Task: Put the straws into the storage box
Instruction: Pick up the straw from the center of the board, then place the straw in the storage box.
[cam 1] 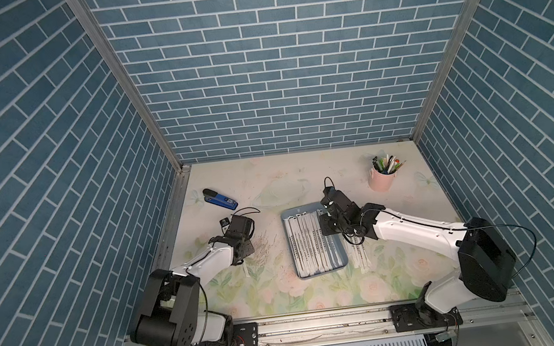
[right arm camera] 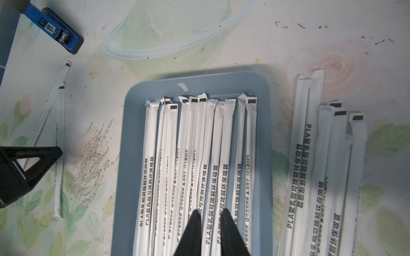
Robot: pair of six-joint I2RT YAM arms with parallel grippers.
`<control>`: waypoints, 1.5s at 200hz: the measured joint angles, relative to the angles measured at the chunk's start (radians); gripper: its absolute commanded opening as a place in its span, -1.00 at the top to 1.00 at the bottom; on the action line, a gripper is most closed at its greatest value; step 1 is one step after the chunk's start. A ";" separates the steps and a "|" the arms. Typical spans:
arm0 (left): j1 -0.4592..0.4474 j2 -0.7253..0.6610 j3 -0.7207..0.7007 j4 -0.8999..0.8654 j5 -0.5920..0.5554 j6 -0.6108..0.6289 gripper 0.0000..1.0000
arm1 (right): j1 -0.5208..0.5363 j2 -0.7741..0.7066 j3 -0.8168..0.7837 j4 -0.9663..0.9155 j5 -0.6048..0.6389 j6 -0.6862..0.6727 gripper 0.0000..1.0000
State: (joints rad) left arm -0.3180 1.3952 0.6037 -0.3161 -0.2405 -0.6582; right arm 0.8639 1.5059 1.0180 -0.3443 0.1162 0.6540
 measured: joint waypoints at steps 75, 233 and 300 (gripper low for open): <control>-0.002 0.039 0.020 0.006 -0.011 0.008 1.00 | 0.000 0.000 0.000 0.003 0.001 0.000 0.62; -0.547 0.135 0.391 -0.076 -0.025 -0.263 1.00 | -0.065 -0.033 0.000 0.003 0.043 -0.007 0.62; -0.570 0.226 0.350 -0.045 -0.021 -0.331 1.00 | -0.082 -0.064 -0.024 0.000 0.048 -0.008 0.63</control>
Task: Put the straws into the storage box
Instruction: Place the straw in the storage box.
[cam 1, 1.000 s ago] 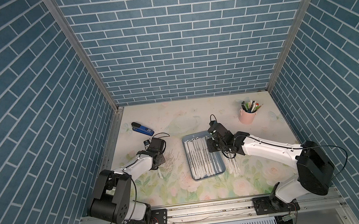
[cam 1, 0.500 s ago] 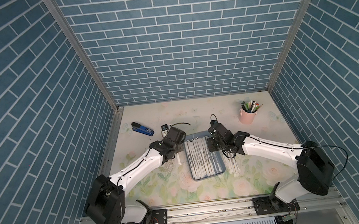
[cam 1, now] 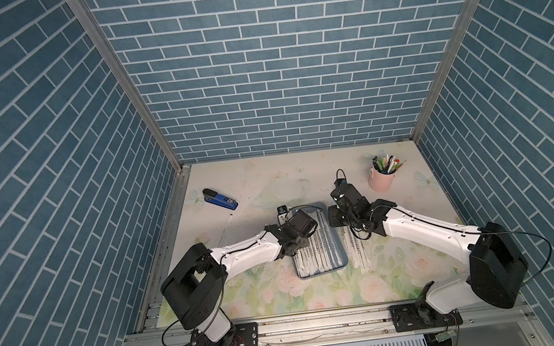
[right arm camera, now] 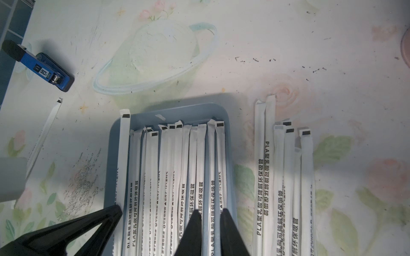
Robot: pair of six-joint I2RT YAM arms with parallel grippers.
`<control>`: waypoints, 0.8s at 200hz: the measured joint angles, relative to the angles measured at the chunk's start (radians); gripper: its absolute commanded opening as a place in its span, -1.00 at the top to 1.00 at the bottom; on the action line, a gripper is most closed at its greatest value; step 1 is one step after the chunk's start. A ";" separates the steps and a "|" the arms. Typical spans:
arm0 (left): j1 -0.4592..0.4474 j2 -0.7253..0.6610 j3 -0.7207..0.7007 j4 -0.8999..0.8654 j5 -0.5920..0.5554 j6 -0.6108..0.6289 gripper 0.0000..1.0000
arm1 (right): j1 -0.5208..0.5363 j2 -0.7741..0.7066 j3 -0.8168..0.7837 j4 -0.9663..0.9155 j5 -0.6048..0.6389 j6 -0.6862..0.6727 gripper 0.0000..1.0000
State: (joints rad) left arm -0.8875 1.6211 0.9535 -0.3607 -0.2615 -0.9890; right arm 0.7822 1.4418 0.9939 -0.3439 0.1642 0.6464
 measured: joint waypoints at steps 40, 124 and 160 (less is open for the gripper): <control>-0.002 0.011 -0.045 0.022 -0.006 -0.022 1.00 | 0.000 0.000 -0.003 0.000 -0.003 0.000 0.63; -0.003 0.039 -0.069 0.051 -0.007 -0.027 0.72 | 0.000 0.000 -0.006 0.000 -0.004 0.000 0.63; -0.002 0.036 -0.066 0.045 -0.019 -0.024 0.59 | 0.000 0.000 -0.008 0.000 -0.004 0.000 0.63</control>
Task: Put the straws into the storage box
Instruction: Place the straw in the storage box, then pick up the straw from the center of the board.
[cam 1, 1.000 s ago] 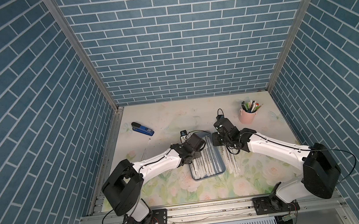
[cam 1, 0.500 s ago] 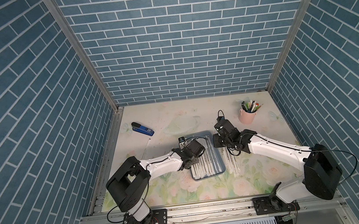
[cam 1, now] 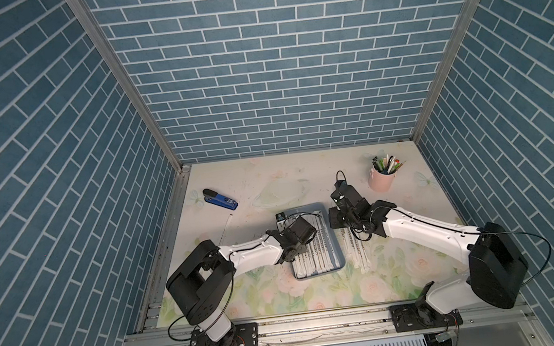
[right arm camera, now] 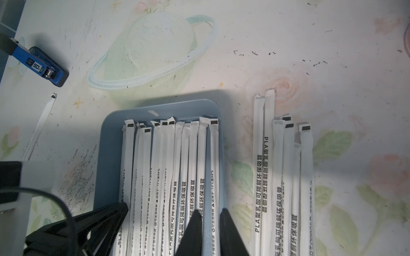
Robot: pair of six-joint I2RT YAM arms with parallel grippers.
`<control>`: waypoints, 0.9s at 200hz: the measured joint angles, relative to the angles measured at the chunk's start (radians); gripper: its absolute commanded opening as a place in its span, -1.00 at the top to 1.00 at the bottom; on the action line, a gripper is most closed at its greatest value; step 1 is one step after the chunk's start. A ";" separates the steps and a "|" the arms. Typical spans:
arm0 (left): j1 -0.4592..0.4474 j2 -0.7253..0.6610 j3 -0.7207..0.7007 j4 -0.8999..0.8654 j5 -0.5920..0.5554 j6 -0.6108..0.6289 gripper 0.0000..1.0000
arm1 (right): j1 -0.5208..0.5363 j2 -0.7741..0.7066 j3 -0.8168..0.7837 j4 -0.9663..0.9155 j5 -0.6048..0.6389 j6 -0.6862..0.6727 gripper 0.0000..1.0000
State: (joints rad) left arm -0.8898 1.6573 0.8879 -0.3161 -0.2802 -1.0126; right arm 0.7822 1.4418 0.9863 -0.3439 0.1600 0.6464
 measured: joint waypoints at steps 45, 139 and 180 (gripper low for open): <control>0.000 -0.023 0.018 -0.026 -0.014 0.013 0.47 | -0.016 -0.003 -0.010 -0.008 -0.013 -0.018 0.62; 0.010 -0.311 0.085 -0.060 -0.131 0.185 -0.21 | -0.239 -0.140 -0.180 -0.203 -0.098 -0.180 0.66; 0.086 -0.473 -0.038 -0.022 -0.171 0.260 -0.25 | -0.246 -0.135 -0.206 -0.220 -0.144 -0.219 0.66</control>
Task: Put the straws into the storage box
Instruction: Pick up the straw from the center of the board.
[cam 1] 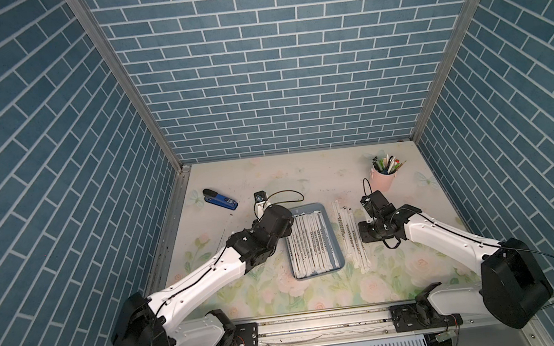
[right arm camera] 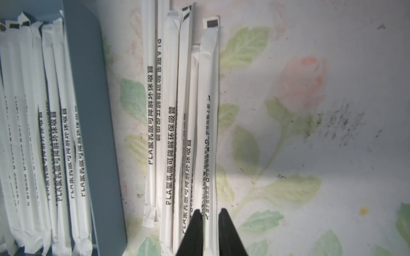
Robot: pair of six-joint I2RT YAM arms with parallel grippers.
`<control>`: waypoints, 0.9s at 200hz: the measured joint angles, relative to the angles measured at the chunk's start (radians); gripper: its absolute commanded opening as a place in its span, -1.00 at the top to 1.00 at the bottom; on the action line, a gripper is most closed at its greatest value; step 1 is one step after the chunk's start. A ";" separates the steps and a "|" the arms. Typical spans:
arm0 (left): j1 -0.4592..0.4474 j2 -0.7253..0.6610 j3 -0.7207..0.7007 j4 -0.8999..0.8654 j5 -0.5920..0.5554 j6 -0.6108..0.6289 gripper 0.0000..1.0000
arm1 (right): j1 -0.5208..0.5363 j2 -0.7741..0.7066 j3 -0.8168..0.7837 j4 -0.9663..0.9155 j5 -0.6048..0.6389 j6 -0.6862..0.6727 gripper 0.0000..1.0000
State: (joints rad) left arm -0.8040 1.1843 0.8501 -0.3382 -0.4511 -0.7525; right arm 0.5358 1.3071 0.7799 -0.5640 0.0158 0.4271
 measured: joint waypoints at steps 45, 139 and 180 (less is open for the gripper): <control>0.023 -0.039 -0.097 0.019 0.016 0.003 -0.24 | 0.000 0.045 -0.020 0.020 -0.047 -0.016 0.63; 0.023 0.014 -0.105 0.067 0.067 0.001 -0.23 | 0.000 0.116 -0.056 0.091 -0.077 -0.016 0.67; 0.023 0.018 -0.105 0.068 0.071 0.001 -0.23 | 0.000 0.124 -0.069 0.111 -0.076 -0.017 0.81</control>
State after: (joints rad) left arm -0.7811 1.2018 0.7456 -0.2707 -0.3798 -0.7517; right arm 0.5354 1.4311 0.7105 -0.4530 -0.0601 0.4103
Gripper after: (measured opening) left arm 0.617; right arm 0.113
